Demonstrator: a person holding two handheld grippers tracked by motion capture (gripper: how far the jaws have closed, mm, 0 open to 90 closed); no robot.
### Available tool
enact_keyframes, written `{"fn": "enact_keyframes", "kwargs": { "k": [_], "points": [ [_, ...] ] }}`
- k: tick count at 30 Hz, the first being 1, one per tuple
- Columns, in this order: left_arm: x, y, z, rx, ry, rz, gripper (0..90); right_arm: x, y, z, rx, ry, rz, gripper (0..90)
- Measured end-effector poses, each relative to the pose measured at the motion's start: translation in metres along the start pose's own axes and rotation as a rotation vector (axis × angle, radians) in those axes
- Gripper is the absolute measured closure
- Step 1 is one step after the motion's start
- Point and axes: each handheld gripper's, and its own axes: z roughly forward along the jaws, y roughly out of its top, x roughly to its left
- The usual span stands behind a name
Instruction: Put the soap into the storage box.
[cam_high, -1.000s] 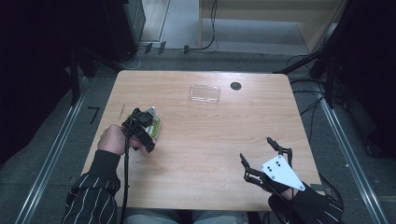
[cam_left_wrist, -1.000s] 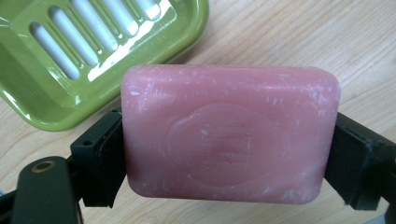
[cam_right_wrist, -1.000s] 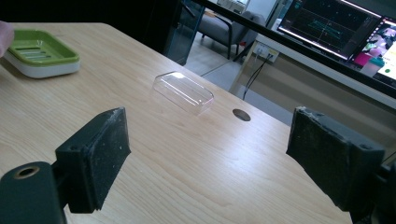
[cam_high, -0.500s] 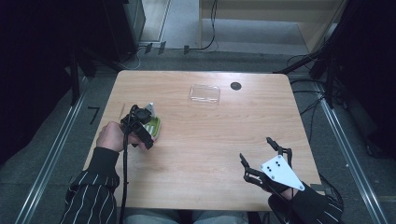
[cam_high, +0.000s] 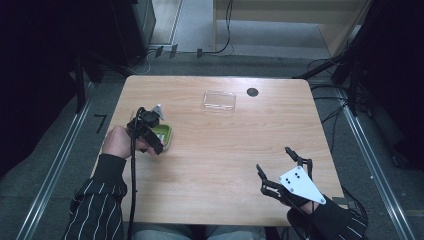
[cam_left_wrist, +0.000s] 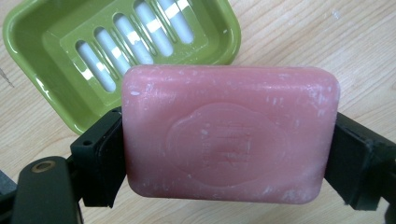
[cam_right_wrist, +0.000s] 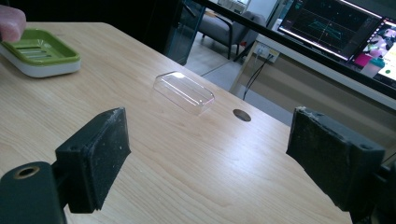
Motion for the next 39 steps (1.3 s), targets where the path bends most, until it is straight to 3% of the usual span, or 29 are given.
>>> {"fn": "enact_keyframes", "kwargs": {
  "k": [11, 29, 39],
  "points": [
    [0.008, 0.007, 0.002, -0.017, 0.002, -0.040, 13.9, 0.000, 0.000, 0.000, -0.001, -0.001, -0.001, 13.2],
    [0.026, 0.015, 0.014, -0.044, 0.019, -0.159, 13.9, 0.000, 0.000, 0.000, -0.001, -0.001, 0.002, 13.2],
    [0.033, 0.016, 0.020, -0.055, 0.021, -0.203, 13.9, 0.001, 0.001, 0.001, -0.003, 0.001, -0.003, 13.2]
  ]
}}
